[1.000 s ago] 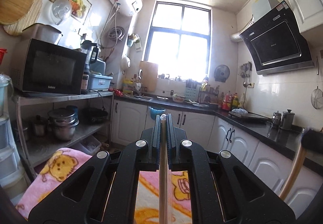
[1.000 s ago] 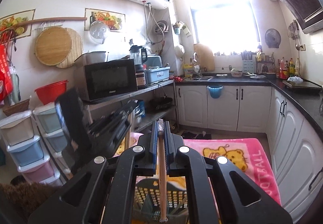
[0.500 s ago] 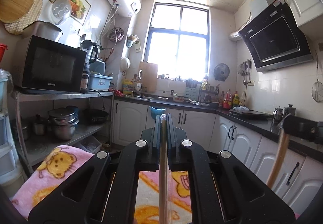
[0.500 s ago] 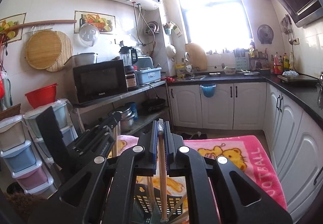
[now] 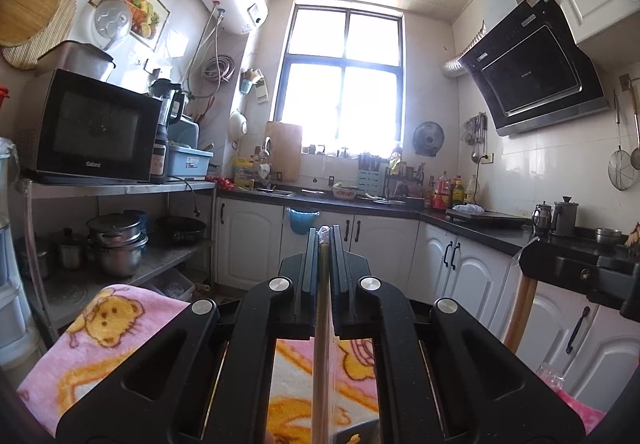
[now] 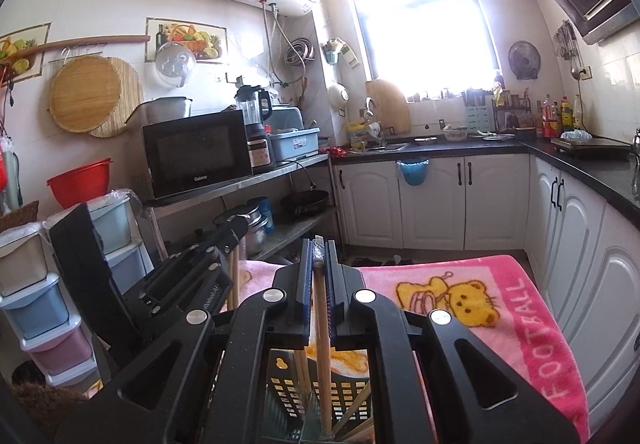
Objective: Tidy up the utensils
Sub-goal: 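Lift both held chopstick pairs upright and carry them above the caddy, then open both tools to drop the chopsticks into the caddy, then move both open tools down toward the two loose chopstick pairs on the blanket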
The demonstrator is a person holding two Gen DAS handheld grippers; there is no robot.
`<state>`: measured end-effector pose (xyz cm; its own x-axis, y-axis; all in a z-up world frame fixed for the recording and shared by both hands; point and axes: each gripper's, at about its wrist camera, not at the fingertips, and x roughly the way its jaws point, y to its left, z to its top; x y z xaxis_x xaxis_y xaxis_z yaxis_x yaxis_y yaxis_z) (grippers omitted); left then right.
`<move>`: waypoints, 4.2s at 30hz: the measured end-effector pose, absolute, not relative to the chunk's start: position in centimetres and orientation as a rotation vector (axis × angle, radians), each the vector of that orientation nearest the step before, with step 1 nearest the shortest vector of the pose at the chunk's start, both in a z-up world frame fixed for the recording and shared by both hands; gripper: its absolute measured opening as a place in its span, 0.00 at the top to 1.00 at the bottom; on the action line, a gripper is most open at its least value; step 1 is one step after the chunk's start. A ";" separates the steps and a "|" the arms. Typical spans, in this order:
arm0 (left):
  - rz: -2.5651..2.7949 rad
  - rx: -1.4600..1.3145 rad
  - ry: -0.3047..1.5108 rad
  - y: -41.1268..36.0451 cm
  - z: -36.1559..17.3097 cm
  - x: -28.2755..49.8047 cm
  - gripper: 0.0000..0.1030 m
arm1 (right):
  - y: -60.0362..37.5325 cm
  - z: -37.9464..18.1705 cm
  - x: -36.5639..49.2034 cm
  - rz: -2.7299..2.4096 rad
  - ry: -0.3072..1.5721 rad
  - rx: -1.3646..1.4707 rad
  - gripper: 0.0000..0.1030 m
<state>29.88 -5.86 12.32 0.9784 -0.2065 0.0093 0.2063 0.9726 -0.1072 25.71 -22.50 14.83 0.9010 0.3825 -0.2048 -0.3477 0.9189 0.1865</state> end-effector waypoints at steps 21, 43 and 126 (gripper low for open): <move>-0.265 -0.164 0.136 -3.8 10.6 27.4 0.92 | -23.7 12.1 23.8 0.358 0.334 0.167 0.86; -0.299 -0.230 0.346 -0.6 9.0 23.7 0.47 | -24.5 10.8 20.8 0.334 0.416 0.128 0.67; -0.500 0.004 0.924 -10.9 -5.4 20.5 0.10 | -30.7 -4.6 12.9 0.256 0.829 0.113 0.40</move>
<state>20.52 -10.91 -5.41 0.4972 -0.4113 -0.7640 0.4150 0.8860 -0.2068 12.88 -30.71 -4.65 0.6472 0.2687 -0.7134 -0.1810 0.9632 0.1986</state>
